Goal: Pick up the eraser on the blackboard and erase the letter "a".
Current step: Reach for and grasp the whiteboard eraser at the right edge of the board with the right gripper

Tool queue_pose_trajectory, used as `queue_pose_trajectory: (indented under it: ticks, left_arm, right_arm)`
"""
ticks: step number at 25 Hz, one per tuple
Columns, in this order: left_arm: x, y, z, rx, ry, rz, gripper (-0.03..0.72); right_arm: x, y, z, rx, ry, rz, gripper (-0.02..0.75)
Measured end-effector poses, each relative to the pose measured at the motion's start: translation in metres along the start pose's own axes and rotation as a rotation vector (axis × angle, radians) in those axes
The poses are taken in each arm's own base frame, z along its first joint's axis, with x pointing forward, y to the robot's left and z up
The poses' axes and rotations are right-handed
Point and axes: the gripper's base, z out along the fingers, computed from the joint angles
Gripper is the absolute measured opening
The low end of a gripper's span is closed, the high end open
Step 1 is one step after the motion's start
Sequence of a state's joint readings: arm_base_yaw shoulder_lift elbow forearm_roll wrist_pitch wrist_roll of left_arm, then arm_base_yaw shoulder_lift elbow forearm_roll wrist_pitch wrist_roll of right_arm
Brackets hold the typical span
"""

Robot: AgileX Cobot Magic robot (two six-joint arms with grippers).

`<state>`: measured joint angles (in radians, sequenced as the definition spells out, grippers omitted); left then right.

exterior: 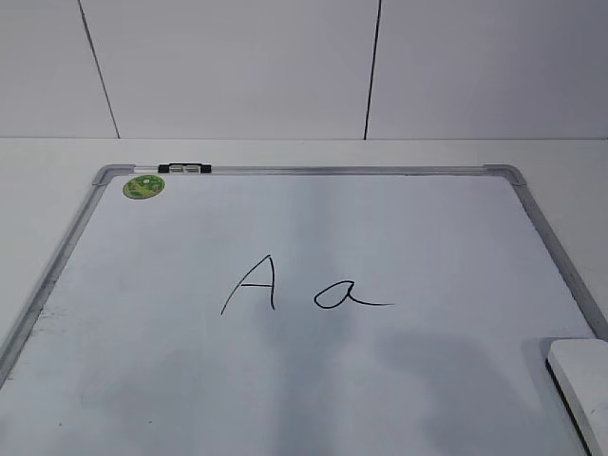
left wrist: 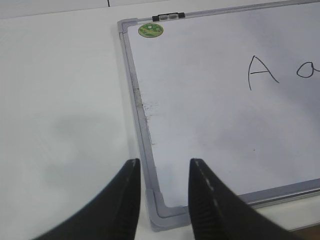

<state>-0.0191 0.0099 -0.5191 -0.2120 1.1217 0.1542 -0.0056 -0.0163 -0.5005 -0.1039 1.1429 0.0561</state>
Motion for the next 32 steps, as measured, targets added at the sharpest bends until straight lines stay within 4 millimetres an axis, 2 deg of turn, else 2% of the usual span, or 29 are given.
queue_pose_trajectory:
  ticks: [32]
  left_arm:
    - [0.0,0.0,0.0,0.0,0.0,0.0,0.245]
  right_arm:
    - [0.0,0.0,0.0,0.0,0.0,0.0,0.592]
